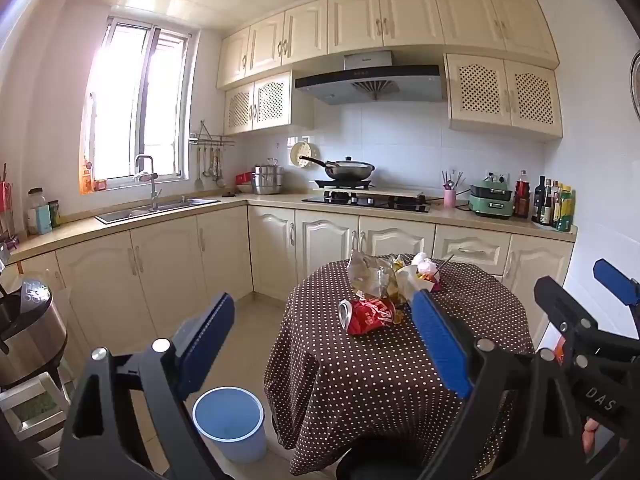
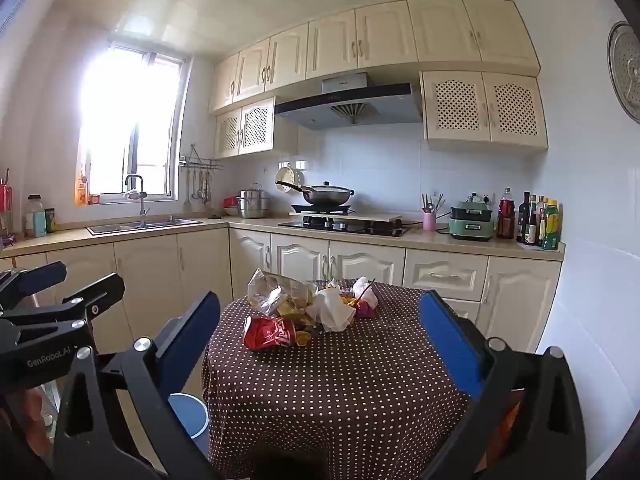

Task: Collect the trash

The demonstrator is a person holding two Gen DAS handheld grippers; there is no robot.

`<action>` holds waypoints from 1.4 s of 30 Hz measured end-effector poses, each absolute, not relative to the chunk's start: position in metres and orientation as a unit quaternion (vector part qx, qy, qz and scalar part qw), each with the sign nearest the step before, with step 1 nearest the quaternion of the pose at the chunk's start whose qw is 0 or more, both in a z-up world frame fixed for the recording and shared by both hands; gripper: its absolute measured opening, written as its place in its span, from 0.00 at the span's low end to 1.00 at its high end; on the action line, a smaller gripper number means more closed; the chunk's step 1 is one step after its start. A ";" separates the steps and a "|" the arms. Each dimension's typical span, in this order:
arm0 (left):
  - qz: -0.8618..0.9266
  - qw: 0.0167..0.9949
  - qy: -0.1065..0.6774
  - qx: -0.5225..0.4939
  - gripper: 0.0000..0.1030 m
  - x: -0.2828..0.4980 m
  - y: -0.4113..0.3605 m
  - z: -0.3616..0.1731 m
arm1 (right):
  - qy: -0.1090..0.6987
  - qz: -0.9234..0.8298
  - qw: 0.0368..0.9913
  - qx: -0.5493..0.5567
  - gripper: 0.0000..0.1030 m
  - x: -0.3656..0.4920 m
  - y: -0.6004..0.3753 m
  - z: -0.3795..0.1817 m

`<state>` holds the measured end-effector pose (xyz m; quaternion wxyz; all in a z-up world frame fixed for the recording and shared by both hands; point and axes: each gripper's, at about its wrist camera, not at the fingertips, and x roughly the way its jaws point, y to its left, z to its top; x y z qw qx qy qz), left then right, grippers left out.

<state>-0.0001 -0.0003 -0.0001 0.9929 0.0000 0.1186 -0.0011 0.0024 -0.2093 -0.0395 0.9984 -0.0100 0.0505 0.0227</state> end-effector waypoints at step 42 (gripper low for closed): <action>-0.004 0.993 0.122 0.003 0.86 -0.001 -0.005 -0.003 | 0.054 0.020 0.998 -0.002 0.93 0.006 -0.216 -0.044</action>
